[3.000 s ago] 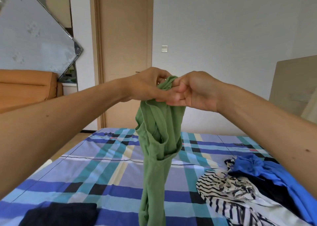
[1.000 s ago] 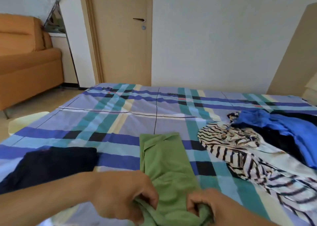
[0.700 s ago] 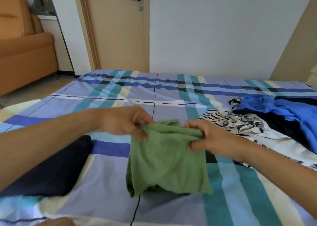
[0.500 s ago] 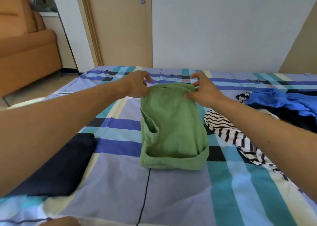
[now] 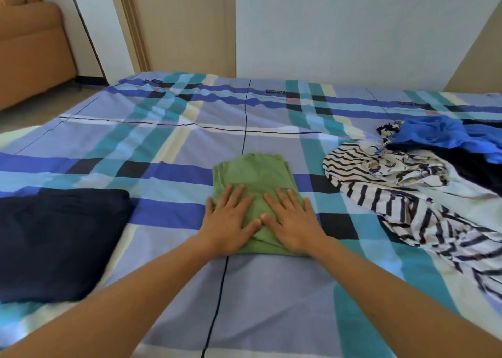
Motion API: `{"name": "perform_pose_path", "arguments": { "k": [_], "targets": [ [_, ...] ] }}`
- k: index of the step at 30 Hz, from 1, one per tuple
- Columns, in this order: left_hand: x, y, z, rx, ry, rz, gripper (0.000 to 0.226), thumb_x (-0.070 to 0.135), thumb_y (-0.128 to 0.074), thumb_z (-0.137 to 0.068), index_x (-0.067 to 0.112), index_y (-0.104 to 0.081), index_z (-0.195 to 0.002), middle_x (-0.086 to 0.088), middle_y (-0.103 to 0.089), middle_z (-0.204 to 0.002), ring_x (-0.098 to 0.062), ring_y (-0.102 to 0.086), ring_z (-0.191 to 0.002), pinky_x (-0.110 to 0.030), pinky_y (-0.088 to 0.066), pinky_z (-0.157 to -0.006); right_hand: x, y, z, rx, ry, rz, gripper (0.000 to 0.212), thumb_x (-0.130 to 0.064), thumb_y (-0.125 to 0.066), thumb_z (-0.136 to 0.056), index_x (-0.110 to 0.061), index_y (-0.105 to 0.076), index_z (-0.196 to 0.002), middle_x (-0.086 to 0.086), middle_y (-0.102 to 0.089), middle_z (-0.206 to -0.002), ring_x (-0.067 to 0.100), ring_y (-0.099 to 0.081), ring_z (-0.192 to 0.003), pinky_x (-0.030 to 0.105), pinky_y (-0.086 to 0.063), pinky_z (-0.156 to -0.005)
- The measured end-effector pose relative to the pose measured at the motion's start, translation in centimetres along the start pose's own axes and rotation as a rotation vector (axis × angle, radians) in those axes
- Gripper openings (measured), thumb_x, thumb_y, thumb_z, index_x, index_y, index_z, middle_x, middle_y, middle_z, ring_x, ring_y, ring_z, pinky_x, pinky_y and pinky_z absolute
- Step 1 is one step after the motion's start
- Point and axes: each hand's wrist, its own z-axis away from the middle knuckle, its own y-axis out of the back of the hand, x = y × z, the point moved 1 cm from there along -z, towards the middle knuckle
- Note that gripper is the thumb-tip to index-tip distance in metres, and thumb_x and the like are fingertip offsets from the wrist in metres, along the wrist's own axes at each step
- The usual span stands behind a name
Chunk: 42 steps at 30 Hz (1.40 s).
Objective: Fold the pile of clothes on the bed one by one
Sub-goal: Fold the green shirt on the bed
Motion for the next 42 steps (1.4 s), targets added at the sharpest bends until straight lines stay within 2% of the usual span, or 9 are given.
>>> {"name": "perform_pose_path", "arguments": {
  "k": [5, 11, 19, 23, 27, 30, 32, 38, 42],
  "targets": [
    [0.1, 2.5, 0.8, 0.204, 0.28, 0.356, 0.075, 0.045, -0.061, -0.086, 0.022, -0.029, -0.15, -0.017, -0.02, -0.151, -0.041, -0.031, -0.134, -0.045, -0.036, -0.106, 0.3, 0.3, 2.1, 0.232, -0.211, -0.177, 0.085, -0.068, -0.045, -0.091, -0.024, -0.016, -0.158, 0.021, -0.015, -0.161, 0.037, -0.022, -0.148, 0.05, -0.023, -0.118],
    [1.1, 3.8, 2.0, 0.052, 0.399, 0.762, 0.084, 0.014, -0.068, -0.087, 0.018, -0.014, -0.152, -0.014, -0.043, -0.136, -0.023, -0.047, -0.105, -0.03, -0.042, -0.084, 1.0, 2.8, 4.6, 0.239, -0.23, -0.653, 0.087, -0.017, -0.079, -0.079, -0.027, -0.03, -0.15, 0.002, -0.054, -0.12, 0.025, -0.056, -0.111, 0.031, -0.044, -0.083],
    [6.3, 6.7, 10.1, -0.427, 0.392, 1.058, 0.03, 0.027, -0.067, -0.093, 0.015, -0.05, -0.115, -0.014, -0.071, -0.103, -0.023, -0.066, -0.065, -0.035, -0.059, -0.06, 8.5, 9.1, 8.8, 0.185, -0.481, -1.088, 0.092, 0.008, -0.083, -0.064, -0.027, -0.045, -0.14, 0.022, -0.068, -0.112, 0.036, -0.07, -0.092, 0.045, -0.058, -0.083],
    [2.9, 6.3, 6.9, 0.02, 0.327, 0.387, 0.032, 0.048, -0.064, -0.088, 0.02, -0.057, -0.101, 0.003, -0.067, -0.091, -0.02, -0.064, -0.086, -0.038, -0.055, -0.081, 10.7, 8.4, 11.9, 0.171, -0.602, -1.103, 0.089, 0.001, -0.08, -0.077, -0.03, -0.032, -0.145, 0.019, -0.063, -0.125, 0.036, -0.069, -0.098, 0.05, -0.058, -0.086],
    [2.0, 4.6, 3.2, 0.129, 0.321, 0.564, 0.056, 0.045, -0.063, -0.092, 0.01, -0.051, -0.134, -0.009, -0.057, -0.128, -0.025, -0.057, -0.113, -0.039, -0.051, -0.089, 9.1, 8.8, 13.4, -0.063, -0.55, -0.97, 0.089, -0.011, -0.081, -0.082, -0.043, -0.026, -0.143, 0.018, -0.072, -0.103, 0.036, -0.074, -0.081, 0.047, -0.062, -0.069],
    [2.1, 3.7, 1.7, 0.047, 0.412, 0.759, 0.045, 0.047, -0.061, -0.093, 0.011, -0.057, -0.12, -0.008, -0.057, -0.12, -0.025, -0.057, -0.1, -0.028, -0.047, -0.06, 7.4, 8.2, 13.4, -0.131, -0.497, -0.908, 0.111, -0.015, -0.08, -0.083, -0.044, -0.002, -0.156, 0.01, -0.072, -0.104, 0.031, -0.074, -0.078, 0.045, -0.062, -0.069],
    [1.5, 3.6, 1.0, 0.034, 0.421, 0.804, 0.035, 0.045, -0.068, -0.089, 0.013, -0.056, -0.087, -0.005, -0.06, -0.093, -0.023, -0.058, -0.083, -0.027, -0.044, -0.055, 6.5, 7.6, 13.2, -0.092, -0.448, -0.951, 0.11, -0.013, -0.08, -0.082, -0.046, -0.005, -0.156, -0.001, -0.066, -0.11, 0.026, -0.072, -0.084, 0.047, -0.062, -0.073],
    [1.2, 5.7, 1.6, -0.283, 0.272, 1.083, 0.044, 0.024, -0.081, -0.08, 0.001, -0.068, -0.114, -0.011, -0.075, -0.11, -0.027, -0.071, -0.103, -0.04, -0.055, -0.096, 5.7, 7.7, 12.8, 0.223, -0.288, -1.109, 0.075, 0.015, -0.071, -0.077, -0.038, -0.055, -0.127, 0.008, -0.053, -0.126, 0.029, -0.063, -0.106, 0.049, -0.061, -0.078],
    [1.7, 9.1, 3.1, -0.412, 0.151, 1.177, 0.035, 0.009, -0.069, -0.086, 0.006, -0.067, -0.121, -0.008, -0.073, -0.117, -0.025, -0.07, -0.109, -0.032, -0.058, -0.091, 6.9, 9.7, 12.9, 0.43, -0.227, -1.12, 0.055, 0.017, -0.062, -0.081, -0.028, -0.063, -0.113, 0.009, -0.066, -0.107, 0.02, -0.066, -0.088, 0.026, -0.056, -0.064]
  ]
}}
